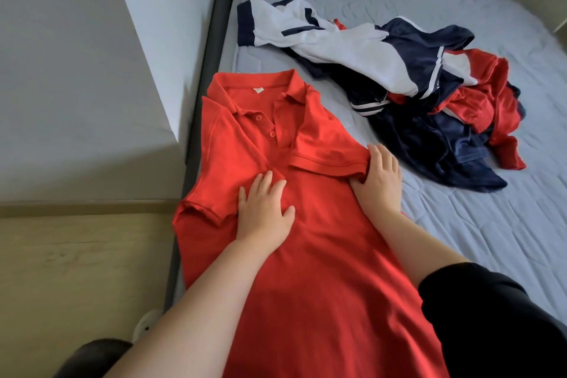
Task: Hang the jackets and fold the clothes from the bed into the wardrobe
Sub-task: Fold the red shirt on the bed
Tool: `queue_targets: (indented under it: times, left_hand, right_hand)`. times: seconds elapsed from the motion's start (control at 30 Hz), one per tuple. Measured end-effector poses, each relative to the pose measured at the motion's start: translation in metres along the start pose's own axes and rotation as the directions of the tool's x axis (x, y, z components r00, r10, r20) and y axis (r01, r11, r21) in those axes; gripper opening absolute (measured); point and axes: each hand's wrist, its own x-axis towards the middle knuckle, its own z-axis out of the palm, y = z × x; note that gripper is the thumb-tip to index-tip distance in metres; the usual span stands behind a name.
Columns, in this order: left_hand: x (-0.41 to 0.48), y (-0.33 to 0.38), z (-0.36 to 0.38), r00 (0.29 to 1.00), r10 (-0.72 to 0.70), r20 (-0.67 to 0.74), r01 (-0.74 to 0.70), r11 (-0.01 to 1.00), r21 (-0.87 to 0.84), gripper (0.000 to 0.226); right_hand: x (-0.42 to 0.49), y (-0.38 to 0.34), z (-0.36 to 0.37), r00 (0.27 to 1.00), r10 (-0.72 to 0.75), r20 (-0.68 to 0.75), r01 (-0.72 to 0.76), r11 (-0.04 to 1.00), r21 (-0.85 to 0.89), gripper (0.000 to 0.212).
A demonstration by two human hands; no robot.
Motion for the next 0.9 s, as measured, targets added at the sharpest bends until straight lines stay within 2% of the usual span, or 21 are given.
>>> queue_targets:
  times: [0.07, 0.13, 0.17, 0.23, 0.33, 0.37, 0.47, 0.5, 0.6, 0.7, 0.83, 0.9]
  left_hand:
    - [0.005, 0.015, -0.009, 0.972, -0.028, -0.234, -0.019, 0.98, -0.196, 0.047]
    - [0.018, 0.033, -0.016, 0.937, -0.099, -0.334, -0.034, 0.929, -0.37, 0.045]
    - [0.027, 0.041, -0.019, 0.943, -0.145, -0.299, -0.006, 0.893, -0.451, 0.047]
    - [0.053, 0.053, -0.021, 0.96, -0.246, -0.134, 0.136, 0.827, -0.546, 0.053]
    - [0.084, 0.059, -0.019, 0.939, -0.335, 0.076, 0.324, 0.793, -0.516, 0.061]
    - [0.09, 0.059, -0.019, 0.941, -0.318, 0.116, 0.333, 0.811, -0.48, 0.056]
    - [0.094, 0.054, -0.015, 0.954, -0.256, 0.155, 0.298, 0.869, -0.394, 0.02]
    - [0.094, 0.047, -0.012, 0.942, -0.285, 0.177, 0.335, 0.836, -0.434, 0.019]
    - [0.088, 0.031, -0.002, 0.851, -0.365, 0.379, 0.525, 0.621, -0.582, 0.024]
    - [0.082, 0.022, 0.005, 0.837, -0.373, 0.4, 0.547, 0.548, -0.633, 0.019]
    - [0.081, 0.018, 0.011, 0.853, -0.371, 0.367, 0.518, 0.518, -0.681, 0.017]
    - [0.081, 0.016, 0.014, 0.867, -0.354, 0.35, 0.493, 0.514, -0.702, 0.021]
  right_hand:
    - [-0.007, 0.0, 0.008, 0.999, 0.003, 0.042, -0.003, 1.0, -0.021, 0.076]
    - [-0.016, -0.003, 0.017, 0.996, 0.013, 0.083, -0.011, 1.0, -0.027, 0.076]
    - [-0.02, -0.005, 0.02, 0.996, 0.021, 0.081, -0.019, 0.999, -0.027, 0.075]
    - [-0.022, -0.005, 0.024, 0.997, 0.018, 0.069, -0.015, 0.999, -0.044, 0.073]
    - [-0.02, -0.004, 0.027, 0.995, -0.024, 0.093, 0.031, 0.996, -0.082, 0.069]
    - [-0.02, -0.003, 0.028, 0.995, -0.027, 0.095, 0.035, 0.995, -0.092, 0.067]
    - [-0.02, -0.003, 0.03, 0.996, -0.056, 0.067, 0.064, 0.989, -0.132, 0.061]
    - [-0.02, -0.002, 0.03, 0.996, -0.062, 0.062, 0.071, 0.987, -0.142, 0.059]
    - [-0.019, -0.002, 0.029, 0.996, -0.024, 0.085, 0.036, 0.988, -0.153, 0.056]
    - [-0.02, -0.005, 0.021, 0.998, -0.024, 0.061, 0.031, 0.993, -0.112, 0.055]
    - [-0.005, -0.013, 0.0, 0.988, -0.054, -0.144, 0.065, 0.995, 0.075, 0.049]
    - [0.013, -0.022, -0.006, 0.985, -0.079, -0.156, 0.101, 0.985, 0.14, 0.046]
